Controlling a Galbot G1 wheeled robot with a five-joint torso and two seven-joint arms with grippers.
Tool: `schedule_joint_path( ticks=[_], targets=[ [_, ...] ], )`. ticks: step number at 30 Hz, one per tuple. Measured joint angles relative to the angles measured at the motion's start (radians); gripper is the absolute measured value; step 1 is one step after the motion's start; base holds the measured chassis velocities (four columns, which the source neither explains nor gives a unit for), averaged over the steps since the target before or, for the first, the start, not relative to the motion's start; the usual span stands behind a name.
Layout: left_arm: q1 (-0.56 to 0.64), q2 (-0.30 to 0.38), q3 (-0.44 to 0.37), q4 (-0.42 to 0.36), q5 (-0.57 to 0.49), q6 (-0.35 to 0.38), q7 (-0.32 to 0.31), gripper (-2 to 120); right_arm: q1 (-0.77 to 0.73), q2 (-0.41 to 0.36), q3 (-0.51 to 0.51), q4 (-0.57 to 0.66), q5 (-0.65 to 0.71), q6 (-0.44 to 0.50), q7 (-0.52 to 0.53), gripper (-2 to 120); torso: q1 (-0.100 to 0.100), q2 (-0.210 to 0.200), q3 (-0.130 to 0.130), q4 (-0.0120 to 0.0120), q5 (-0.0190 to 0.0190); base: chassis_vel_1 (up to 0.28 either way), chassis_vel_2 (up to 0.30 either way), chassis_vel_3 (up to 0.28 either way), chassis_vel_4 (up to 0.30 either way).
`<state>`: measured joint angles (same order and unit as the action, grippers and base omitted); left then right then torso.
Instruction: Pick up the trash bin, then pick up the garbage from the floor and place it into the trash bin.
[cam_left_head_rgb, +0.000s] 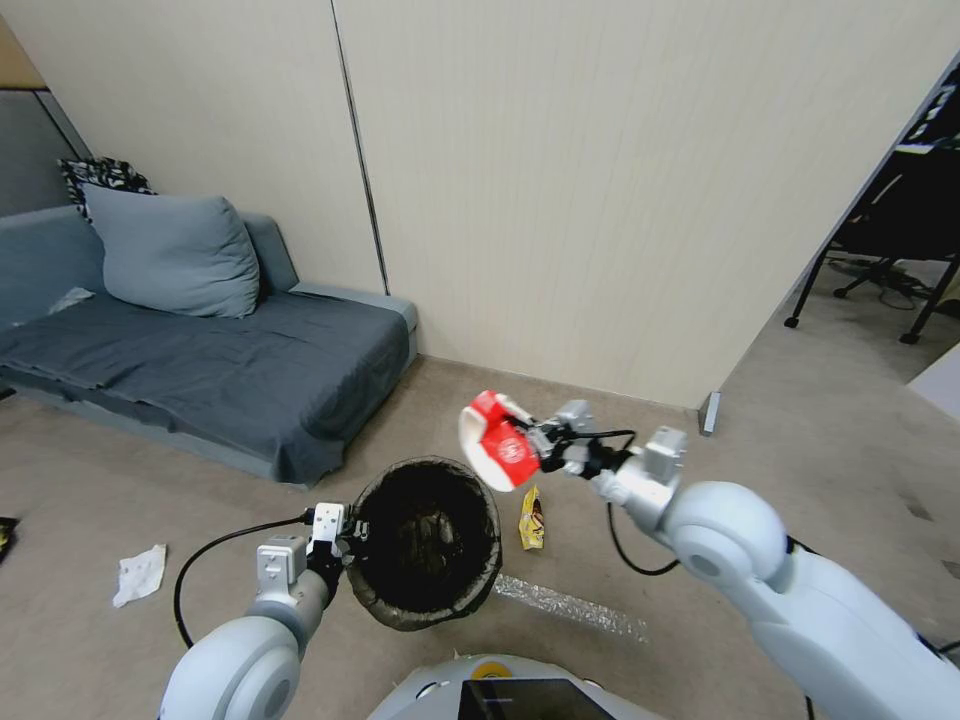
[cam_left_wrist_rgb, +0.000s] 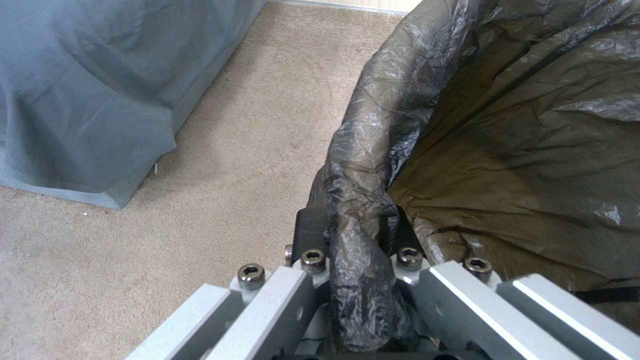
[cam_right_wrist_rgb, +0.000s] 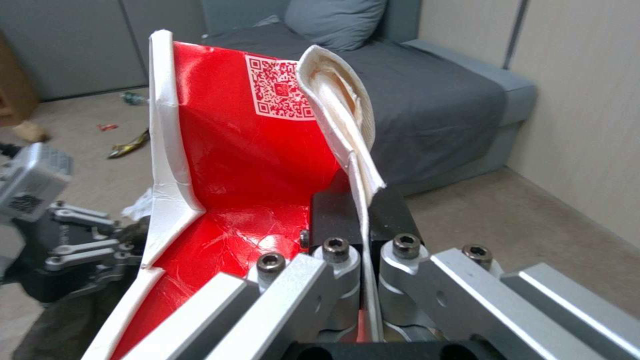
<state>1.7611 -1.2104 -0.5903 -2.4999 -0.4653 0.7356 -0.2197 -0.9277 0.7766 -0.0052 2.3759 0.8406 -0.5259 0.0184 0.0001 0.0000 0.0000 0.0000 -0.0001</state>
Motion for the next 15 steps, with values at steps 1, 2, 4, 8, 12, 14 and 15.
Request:
schedule_joint_path(
  ticks=[1,2,4,8,12,14,15],
  targets=[
    [0.000,0.000,0.000,0.000,0.002,0.000,0.000,1,0.013,0.002,-0.026,0.001,0.000,-0.003,0.001,0,0.000,0.000,0.000,0.0000,0.0000,0.000,0.000,0.000,0.000],
    [0.001,0.000,0.001,0.000,0.003,0.000,0.001,1,0.023,0.003,-0.049,0.003,-0.001,-0.005,0.003,0,0.000,0.000,0.000,-0.0001,0.0000,0.000,0.000,0.000,0.000],
    [0.001,-0.001,0.001,0.000,0.004,0.000,0.001,1,0.037,0.006,-0.079,0.007,-0.001,-0.009,0.008,0,0.000,0.000,0.000,0.0000,0.0000,0.000,0.000,0.000,0.000],
    [0.002,-0.001,0.003,0.000,0.007,0.000,0.001,1,0.067,0.014,-0.131,0.014,-0.002,-0.017,0.017,0,0.000,0.000,0.000,-0.0001,0.0000,0.000,0.000,0.000,0.000],
    [0.005,-0.004,0.006,0.000,0.012,0.000,0.003,1,0.098,0.021,-0.174,0.013,-0.005,-0.026,0.022,0,0.000,0.000,0.000,0.0000,0.0001,0.000,0.000,0.000,0.000],
    [0.006,-0.005,0.007,0.000,0.013,0.000,0.004,1,0.114,0.025,-0.201,0.008,-0.008,-0.031,0.025,0,0.000,0.000,0.000,-0.0001,0.0000,0.000,0.000,0.000,0.000],
    [0.006,-0.005,0.007,0.000,0.013,0.000,0.004,1,0.114,0.025,-0.201,0.008,-0.008,-0.031,0.025,0,0.000,0.000,0.000,-0.0001,0.0000,0.000,0.000,0.000,0.000]
  ],
)
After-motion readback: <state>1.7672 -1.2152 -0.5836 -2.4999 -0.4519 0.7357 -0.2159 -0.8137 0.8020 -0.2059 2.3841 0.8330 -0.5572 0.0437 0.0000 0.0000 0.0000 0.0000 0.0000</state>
